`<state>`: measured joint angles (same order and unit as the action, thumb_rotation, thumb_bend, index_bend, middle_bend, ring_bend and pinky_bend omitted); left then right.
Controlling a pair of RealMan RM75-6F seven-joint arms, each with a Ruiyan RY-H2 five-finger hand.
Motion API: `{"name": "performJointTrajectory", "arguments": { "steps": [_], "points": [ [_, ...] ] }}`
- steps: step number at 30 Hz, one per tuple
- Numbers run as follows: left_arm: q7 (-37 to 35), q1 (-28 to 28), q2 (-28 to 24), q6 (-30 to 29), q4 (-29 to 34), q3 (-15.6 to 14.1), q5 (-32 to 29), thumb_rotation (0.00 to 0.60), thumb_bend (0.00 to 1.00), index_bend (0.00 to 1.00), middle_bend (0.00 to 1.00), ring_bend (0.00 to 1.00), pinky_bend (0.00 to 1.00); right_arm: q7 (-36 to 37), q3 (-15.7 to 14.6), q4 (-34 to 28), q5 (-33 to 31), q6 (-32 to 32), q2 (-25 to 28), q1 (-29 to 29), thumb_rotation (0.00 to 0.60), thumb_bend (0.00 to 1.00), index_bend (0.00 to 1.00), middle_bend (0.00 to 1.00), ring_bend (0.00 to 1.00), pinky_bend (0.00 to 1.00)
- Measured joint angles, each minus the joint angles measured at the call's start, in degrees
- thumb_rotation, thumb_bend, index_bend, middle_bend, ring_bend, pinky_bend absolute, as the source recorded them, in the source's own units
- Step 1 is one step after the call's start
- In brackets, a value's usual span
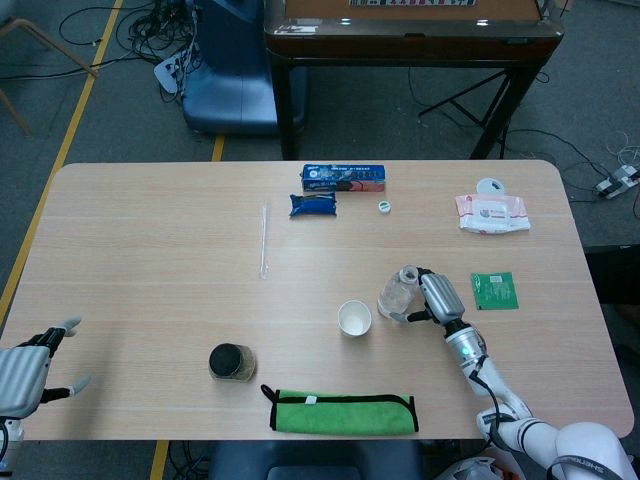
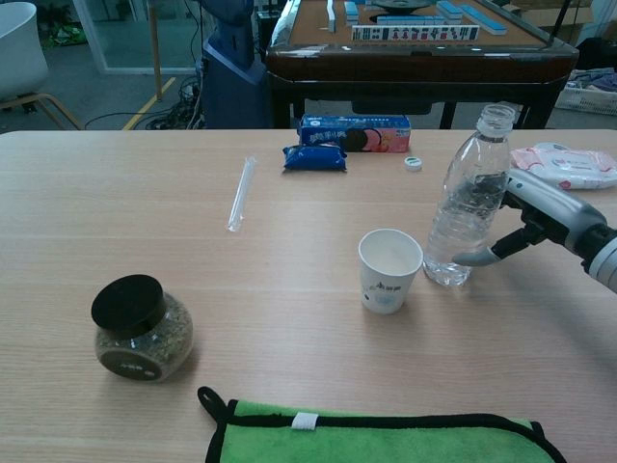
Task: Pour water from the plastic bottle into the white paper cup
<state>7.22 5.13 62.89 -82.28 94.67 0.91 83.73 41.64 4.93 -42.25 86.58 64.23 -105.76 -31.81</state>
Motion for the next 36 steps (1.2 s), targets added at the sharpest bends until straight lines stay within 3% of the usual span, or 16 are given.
{"name": "performJointTrajectory", "arguments": {
  "steps": [18, 36],
  "points": [
    [-0.1, -0.1, -0.2, -0.1, 0.3, 0.1, 0.0, 0.6, 0.04, 0.21, 0.34, 0.42, 0.58, -6.5, 1.1, -2.8, -0.4, 0.8, 1.4, -1.1, 0.6, 0.15, 0.6, 0.6, 0.49, 0.47],
    [-0.4, -0.2, -0.8, -0.4, 1.0, 0.3, -0.2, 0.6, 0.04, 0.21, 0.34, 0.42, 0.58, -27.3, 1.1, -8.2, -0.5, -3.8, 4.9, -4.8, 0.6, 0.15, 0.63, 0.64, 0.52, 0.5]
  ]
}}
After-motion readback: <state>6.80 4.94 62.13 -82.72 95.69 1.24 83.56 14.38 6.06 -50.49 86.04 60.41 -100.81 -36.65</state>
